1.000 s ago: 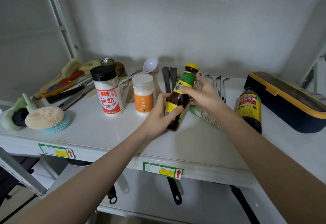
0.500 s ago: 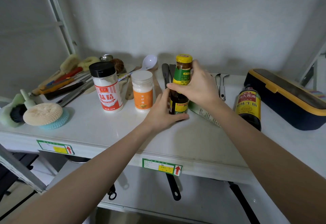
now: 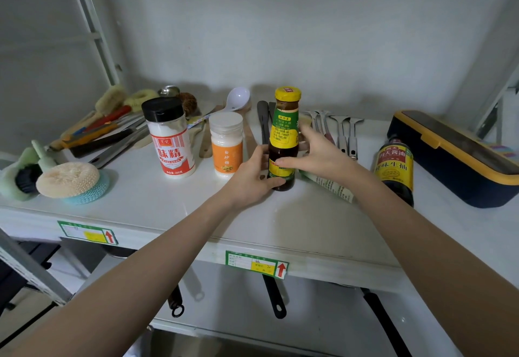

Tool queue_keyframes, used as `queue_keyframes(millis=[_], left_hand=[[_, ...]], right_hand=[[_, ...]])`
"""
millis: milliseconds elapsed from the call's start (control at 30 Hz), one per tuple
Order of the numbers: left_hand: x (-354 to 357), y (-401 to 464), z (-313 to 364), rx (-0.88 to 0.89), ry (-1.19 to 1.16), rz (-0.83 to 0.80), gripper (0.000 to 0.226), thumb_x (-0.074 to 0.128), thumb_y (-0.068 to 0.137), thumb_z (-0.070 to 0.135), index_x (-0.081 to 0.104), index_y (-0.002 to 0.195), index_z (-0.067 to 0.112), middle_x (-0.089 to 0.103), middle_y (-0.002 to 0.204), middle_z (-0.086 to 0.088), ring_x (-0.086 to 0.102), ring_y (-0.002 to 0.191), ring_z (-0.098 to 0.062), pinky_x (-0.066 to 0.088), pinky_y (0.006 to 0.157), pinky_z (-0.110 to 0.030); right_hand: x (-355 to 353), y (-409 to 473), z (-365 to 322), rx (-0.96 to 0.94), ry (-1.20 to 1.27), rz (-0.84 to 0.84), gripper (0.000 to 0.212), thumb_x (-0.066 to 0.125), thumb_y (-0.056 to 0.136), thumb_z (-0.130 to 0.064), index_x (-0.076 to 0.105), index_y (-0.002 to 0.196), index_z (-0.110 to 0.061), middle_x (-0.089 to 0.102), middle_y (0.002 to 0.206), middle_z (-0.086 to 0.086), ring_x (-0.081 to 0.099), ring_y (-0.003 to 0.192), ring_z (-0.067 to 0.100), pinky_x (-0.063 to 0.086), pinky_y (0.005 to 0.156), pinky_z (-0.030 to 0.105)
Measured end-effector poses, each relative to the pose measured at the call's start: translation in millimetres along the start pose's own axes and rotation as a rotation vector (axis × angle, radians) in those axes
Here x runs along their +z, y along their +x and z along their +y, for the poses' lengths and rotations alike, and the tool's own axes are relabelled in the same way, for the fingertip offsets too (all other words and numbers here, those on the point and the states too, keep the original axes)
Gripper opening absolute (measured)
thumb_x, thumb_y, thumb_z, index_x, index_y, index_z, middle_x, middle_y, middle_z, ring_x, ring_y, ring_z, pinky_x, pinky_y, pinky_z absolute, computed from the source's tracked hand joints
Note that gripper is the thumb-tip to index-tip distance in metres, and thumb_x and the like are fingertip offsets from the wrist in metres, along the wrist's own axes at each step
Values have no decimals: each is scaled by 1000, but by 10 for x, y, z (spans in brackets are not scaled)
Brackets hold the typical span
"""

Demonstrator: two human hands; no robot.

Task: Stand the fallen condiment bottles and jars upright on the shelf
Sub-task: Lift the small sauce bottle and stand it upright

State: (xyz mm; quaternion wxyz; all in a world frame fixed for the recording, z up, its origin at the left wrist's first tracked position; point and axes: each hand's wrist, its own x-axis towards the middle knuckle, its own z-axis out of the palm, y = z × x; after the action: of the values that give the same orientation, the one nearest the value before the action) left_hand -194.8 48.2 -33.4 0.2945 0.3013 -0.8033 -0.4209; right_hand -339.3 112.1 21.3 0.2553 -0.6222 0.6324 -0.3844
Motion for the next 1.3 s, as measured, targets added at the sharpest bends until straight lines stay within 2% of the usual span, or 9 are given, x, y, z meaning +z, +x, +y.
queue_keyframes(millis=[167, 267, 333, 600, 767, 900, 1000, 1200, 1300], left_hand=[[21, -2, -22, 8, 17, -29, 67, 66, 84, 13, 29, 139, 15, 51, 128, -1, 49, 118, -14, 42, 98, -29], [62, 3, -59, 63, 143, 48, 71, 74, 75, 32, 38, 135, 19, 46, 125, -2, 47, 114, -13, 40, 98, -26], [83, 13, -56, 68, 182, 94, 74, 76, 72, 37, 40, 134, 20, 43, 121, -4, 42, 112, -12, 38, 98, -23], [42, 74, -44, 53, 17, -18, 90, 70, 79, 14, 11, 147, 20, 48, 140, -3, 50, 125, -18, 41, 107, -36], [81, 104, -50, 38, 141, 90, 86, 77, 71, 34, 29, 140, 18, 46, 132, -6, 46, 122, -18, 44, 103, -35], [75, 78, -35, 46, 160, 132, 66, 75, 75, 28, 42, 130, 14, 55, 127, -7, 55, 111, -16, 45, 85, -21], [76, 65, -25, 50, 196, 191, 62, 77, 72, 30, 47, 123, 12, 57, 123, -7, 54, 101, -12, 41, 76, -14], [102, 48, 4, 30, 186, 243, 63, 79, 70, 30, 47, 120, 11, 56, 121, -7, 53, 101, -13, 42, 78, -20], [94, 36, -2, 33, 187, 226, 62, 79, 71, 28, 46, 120, 10, 56, 121, -7, 55, 102, -14, 43, 74, -15]], right_hand=[[-9, 9, 71, -17, -33, 33, 71, 75, 74, -18, 39, 135, -25, 55, 122, -9, 56, 112, 16, 46, 99, 37], [18, 12, 64, -38, -102, 97, 71, 79, 70, -25, 43, 131, -21, 60, 111, -6, 58, 93, 4, 47, 84, 21], [67, 3, 55, -78, -158, 149, 71, 80, 66, -32, 46, 127, -18, 61, 112, -4, 57, 94, 6, 44, 82, 20], [52, -1, 86, -17, -96, 59, 76, 77, 70, -17, 37, 134, -19, 55, 129, -2, 54, 115, 15, 44, 102, 39], [82, -10, 43, -67, -194, 164, 71, 80, 68, -20, 43, 128, -14, 60, 116, 1, 53, 94, 11, 39, 81, 23], [75, -13, 81, -38, -188, 137, 71, 78, 70, -26, 42, 130, -16, 60, 124, 0, 54, 100, 10, 42, 86, 25], [69, 9, 103, 10, -137, 99, 73, 78, 70, -24, 39, 130, -16, 61, 126, 4, 59, 110, 17, 48, 98, 38], [66, 48, 76, 33, -92, 31, 73, 76, 73, -14, 30, 130, -15, 58, 129, 10, 58, 116, 24, 45, 101, 46], [61, 43, 82, 37, -60, 30, 73, 75, 74, -12, 31, 132, -16, 57, 130, 9, 57, 117, 22, 44, 103, 43]])
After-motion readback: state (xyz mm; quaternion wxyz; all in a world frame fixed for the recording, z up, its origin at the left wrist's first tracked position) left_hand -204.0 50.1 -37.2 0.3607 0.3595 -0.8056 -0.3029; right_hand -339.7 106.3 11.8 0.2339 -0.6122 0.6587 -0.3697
